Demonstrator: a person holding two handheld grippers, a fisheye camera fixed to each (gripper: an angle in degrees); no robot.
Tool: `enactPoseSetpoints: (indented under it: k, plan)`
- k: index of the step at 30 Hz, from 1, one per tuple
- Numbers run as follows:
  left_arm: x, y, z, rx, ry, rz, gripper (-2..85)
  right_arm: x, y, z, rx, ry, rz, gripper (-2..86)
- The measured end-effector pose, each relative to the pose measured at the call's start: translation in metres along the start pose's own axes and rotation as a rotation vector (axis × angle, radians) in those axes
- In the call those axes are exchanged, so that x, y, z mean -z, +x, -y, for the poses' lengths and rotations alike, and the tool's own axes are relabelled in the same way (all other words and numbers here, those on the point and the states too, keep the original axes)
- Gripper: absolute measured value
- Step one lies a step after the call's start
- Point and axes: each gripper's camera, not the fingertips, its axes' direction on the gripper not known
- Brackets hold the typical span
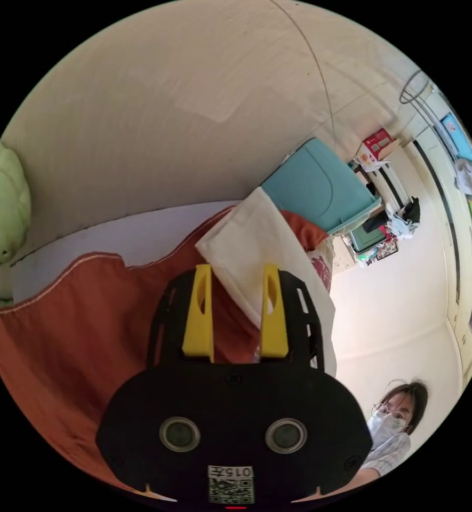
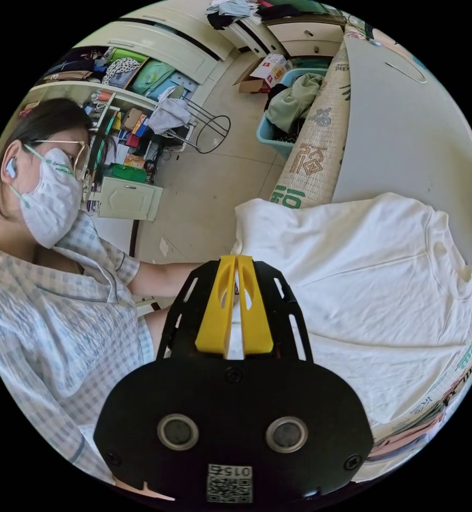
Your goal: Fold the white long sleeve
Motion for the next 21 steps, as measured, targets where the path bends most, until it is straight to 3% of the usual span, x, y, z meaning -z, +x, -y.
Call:
enactPoseSetpoints:
  k: [3, 7, 13, 17, 21]
  plan:
    - [0.003, 0.003, -0.013, -0.087, -0.026, -0.046, 2.6, 0.007, 0.011, 0.002, -0.028, 0.018, 0.015, -0.2]
    - [0.034, 0.033, -0.043, -0.235, 0.039, -0.010, -0.2, 0.013, 0.022, 0.003, -0.056, 0.025, 0.005, 0.5]
    - [0.078, 0.143, -0.149, -0.698, 0.114, -0.066, -0.7, 0.041, 0.032, -0.006, -0.202, 0.157, 0.049, 5.5]
    - [0.031, 0.210, -0.264, -1.053, -0.126, 0.001, -0.7, 0.066, 0.001, 0.004, -0.133, 0.231, 0.113, 7.8]
    - [-0.068, 0.194, -0.392, -1.270, -0.465, 0.148, -0.6, 0.099, -0.012, 0.012, -0.071, 0.301, 0.259, 10.8]
